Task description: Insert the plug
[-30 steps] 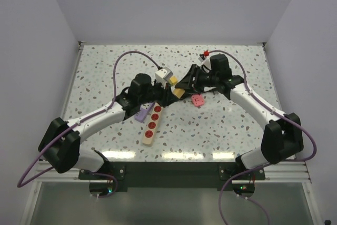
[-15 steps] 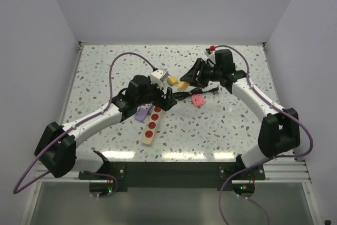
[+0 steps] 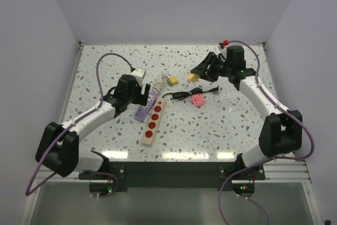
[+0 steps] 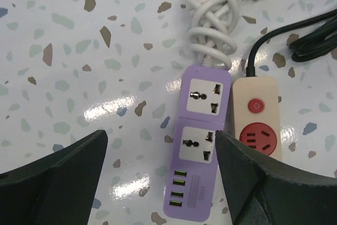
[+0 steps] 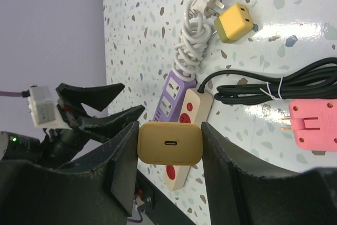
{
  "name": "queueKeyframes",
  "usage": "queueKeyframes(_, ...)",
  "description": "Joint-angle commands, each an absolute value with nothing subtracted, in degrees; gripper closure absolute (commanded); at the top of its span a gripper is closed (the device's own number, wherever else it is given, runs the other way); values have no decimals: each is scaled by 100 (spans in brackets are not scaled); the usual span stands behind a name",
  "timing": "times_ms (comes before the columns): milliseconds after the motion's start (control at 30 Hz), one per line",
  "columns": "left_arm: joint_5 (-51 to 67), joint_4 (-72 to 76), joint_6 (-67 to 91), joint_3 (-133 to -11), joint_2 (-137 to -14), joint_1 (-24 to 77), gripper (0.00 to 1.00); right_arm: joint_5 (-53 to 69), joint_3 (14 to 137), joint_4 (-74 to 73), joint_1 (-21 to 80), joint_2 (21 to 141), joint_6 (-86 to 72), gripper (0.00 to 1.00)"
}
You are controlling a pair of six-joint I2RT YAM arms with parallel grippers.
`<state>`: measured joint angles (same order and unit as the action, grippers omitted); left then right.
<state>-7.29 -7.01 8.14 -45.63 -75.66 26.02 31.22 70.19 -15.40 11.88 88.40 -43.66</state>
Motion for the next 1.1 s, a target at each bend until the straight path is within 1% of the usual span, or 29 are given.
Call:
queueKeyframes(0, -897, -800, 457, -4597, -7796, 2628, 12, 3129, 6943, -1371, 1151, 8429, -4271, 100)
queueKeyframes(167, -318, -747, 492, -4474, -7805, 2628, 12, 3102, 6847, -1345, 1143, 8341, -4324, 100)
queueKeyframes(400, 149, -712, 615, -4210, -7848, 2628, 13, 3155, 6812, -1318, 1143, 8341, -4342, 100)
queueKeyframes(900, 18, -844, 571, -4395, -8578, 2680, 13, 3120, 6513, -1353, 1143, 7919, -4280, 100)
queueKeyframes(967, 18, -809, 562, -4395, -8639, 2716, 16, 3094, 6460, -1371, 1143, 7858, -4271, 100)
queueKeyframes(1000, 18, -765, 554, -4421, -8709, 2751, 25, 3085, 6443, -1380, 1143, 7849, -4271, 100)
queueKeyframes(1067, 96, -703, 475, -4456, -8797, 2821, 36, 3085, 6399, -1389, 1143, 7814, -4271, 100)
